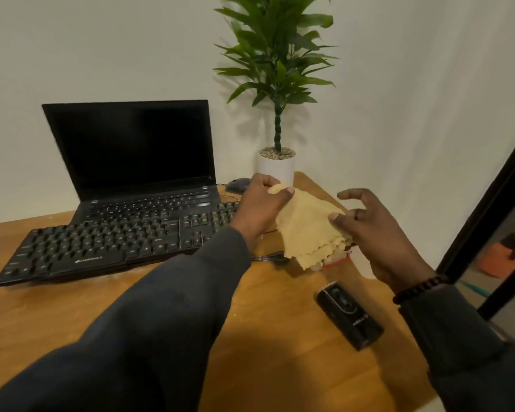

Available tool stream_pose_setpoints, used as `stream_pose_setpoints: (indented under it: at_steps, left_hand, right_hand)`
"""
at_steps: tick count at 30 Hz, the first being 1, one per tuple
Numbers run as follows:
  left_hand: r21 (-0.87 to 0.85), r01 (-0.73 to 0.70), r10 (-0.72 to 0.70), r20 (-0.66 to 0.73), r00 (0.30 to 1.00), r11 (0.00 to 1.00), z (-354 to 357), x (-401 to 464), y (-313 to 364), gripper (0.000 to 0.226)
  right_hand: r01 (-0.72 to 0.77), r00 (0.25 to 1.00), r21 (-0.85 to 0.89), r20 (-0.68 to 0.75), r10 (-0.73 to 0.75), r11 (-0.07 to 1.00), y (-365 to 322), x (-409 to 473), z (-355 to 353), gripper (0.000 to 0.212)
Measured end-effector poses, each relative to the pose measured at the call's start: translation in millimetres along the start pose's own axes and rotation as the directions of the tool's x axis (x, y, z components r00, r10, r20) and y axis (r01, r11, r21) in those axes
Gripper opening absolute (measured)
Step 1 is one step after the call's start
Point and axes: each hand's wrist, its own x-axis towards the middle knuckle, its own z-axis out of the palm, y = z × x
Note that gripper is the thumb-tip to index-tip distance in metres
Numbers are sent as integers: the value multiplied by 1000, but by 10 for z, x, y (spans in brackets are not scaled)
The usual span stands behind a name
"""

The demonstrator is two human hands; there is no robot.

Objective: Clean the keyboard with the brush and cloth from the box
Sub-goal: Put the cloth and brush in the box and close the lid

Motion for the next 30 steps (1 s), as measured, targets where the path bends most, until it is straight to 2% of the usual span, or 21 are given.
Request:
stream_pose_setpoints:
  at_steps: [2, 3, 5, 7, 9, 10, 14, 17, 19, 21, 24, 25, 26, 27, 29, 30]
  left_hand:
    - [83, 5, -6, 13, 1000, 997, 66, 213, -86, 37]
    - [173, -19, 15, 24, 1000, 985, 97, 309, -148, 38]
    - [376, -86, 74, 46, 996, 922, 154, 423, -271, 37]
    - [516, -163, 149, 70, 986, 841, 222, 489, -390, 35]
    - [594, -256, 231, 120, 966, 763, 285, 520, -481, 34]
    - [616, -302, 268, 149, 952, 728, 307, 529, -501, 34]
    - [659, -443, 370, 258, 892, 608, 371, 621, -507, 31]
    - [700, -494, 351, 353, 867, 516, 408, 683, -497, 29]
    - [728, -558, 388, 418, 822, 398, 434, 716, -476, 27]
    - [769, -599, 409, 484, 774, 224, 471, 738, -438, 22]
    - [811, -585, 395, 538, 744, -5, 572, 753, -360, 12]
    - [808, -588, 387, 551, 740, -26, 606, 744, -341, 15]
    - [803, -596, 355, 556, 752, 5, 628, 736, -317, 18]
    - [795, -604, 286, 566, 773, 58, 632, 733, -300, 21]
    - [782, -609, 58, 607, 792, 130, 598, 737, -272, 23]
    - [780, -605, -57, 619, 783, 159, 571, 738, -253, 25]
  right_hand:
    - [37, 998, -221, -44, -48, 975, 47, 196, -36, 25]
    - [67, 994, -378, -53, -94, 923, 85, 289, -39, 23]
    - [141, 980, -690, -6, -200, 710, 194, 444, -2, 21]
    - [184, 968, -837, 65, -241, 515, 331, 535, 51, 23]
    - [231, 957, -886, 133, -257, 402, 443, 556, 99, 27]
    - [258, 947, -888, 156, -279, 380, 471, 550, 110, 29]
    - [263, 930, -878, 121, -347, 400, 498, 601, 71, 31]
    - [237, 934, -917, 124, -335, 320, 552, 633, 52, 34]
    - [251, 932, -907, 131, -338, 339, 566, 632, 46, 25]
    - [249, 939, -906, 140, -313, 342, 568, 632, 38, 20]
    - [257, 935, -954, 204, -291, 155, 535, 651, 66, 20]
    - [275, 923, -953, 224, -311, 128, 507, 670, 78, 15]
    - [290, 919, -945, 232, -318, 149, 472, 685, 80, 11]
    - [298, 930, -928, 228, -289, 226, 433, 701, 72, 13]
    - [234, 970, -863, 240, -44, 447, 344, 729, 71, 20]
    - [206, 957, -843, 280, 77, 497, 292, 728, 77, 26]
